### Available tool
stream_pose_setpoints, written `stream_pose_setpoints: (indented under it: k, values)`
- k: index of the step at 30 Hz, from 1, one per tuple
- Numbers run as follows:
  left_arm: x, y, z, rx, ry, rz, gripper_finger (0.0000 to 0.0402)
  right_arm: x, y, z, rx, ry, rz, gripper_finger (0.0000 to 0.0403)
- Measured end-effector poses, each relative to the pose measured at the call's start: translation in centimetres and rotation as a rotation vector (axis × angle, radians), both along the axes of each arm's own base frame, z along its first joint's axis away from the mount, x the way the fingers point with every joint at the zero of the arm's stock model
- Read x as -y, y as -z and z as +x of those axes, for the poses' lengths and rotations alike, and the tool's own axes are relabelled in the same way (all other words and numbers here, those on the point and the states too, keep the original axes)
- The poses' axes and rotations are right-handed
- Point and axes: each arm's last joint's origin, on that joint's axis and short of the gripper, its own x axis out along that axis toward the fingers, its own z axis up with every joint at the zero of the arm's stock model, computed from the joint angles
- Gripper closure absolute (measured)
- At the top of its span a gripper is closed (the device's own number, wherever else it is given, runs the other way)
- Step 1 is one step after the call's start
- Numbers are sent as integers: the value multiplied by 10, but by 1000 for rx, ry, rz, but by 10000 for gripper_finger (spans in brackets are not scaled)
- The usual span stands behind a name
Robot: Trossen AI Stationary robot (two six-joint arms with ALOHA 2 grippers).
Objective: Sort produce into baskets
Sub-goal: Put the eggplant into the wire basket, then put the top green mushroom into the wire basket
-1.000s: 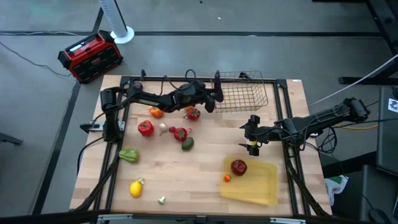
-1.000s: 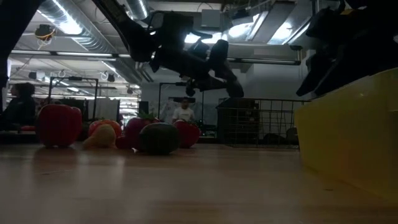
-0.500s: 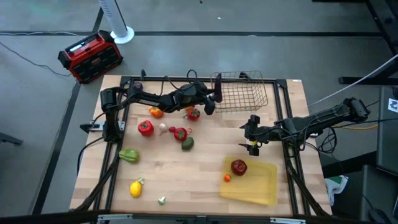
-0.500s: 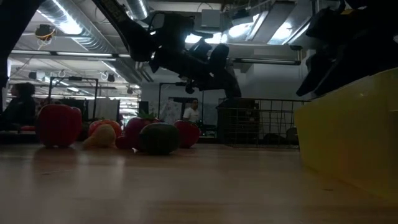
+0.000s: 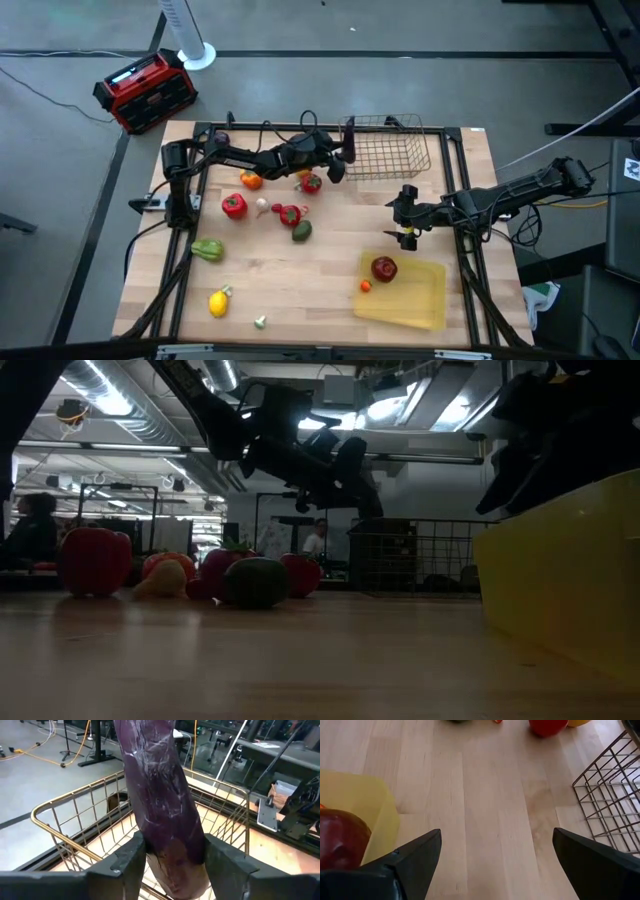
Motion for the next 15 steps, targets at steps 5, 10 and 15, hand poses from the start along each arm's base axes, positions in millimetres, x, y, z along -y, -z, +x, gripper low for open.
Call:
stream_pose_setpoints:
  k: [5,10,15]
  values:
    - [0,0,0,-10,4,18,166,0,0,0,-1,-2,-3,26]
    - [0,0,0,-10,3,19,133,0,0,0,-1,-3,-3,26]
    - [-1,0,0,-11,3,24,128,0,0,0,-1,-2,-2,26]
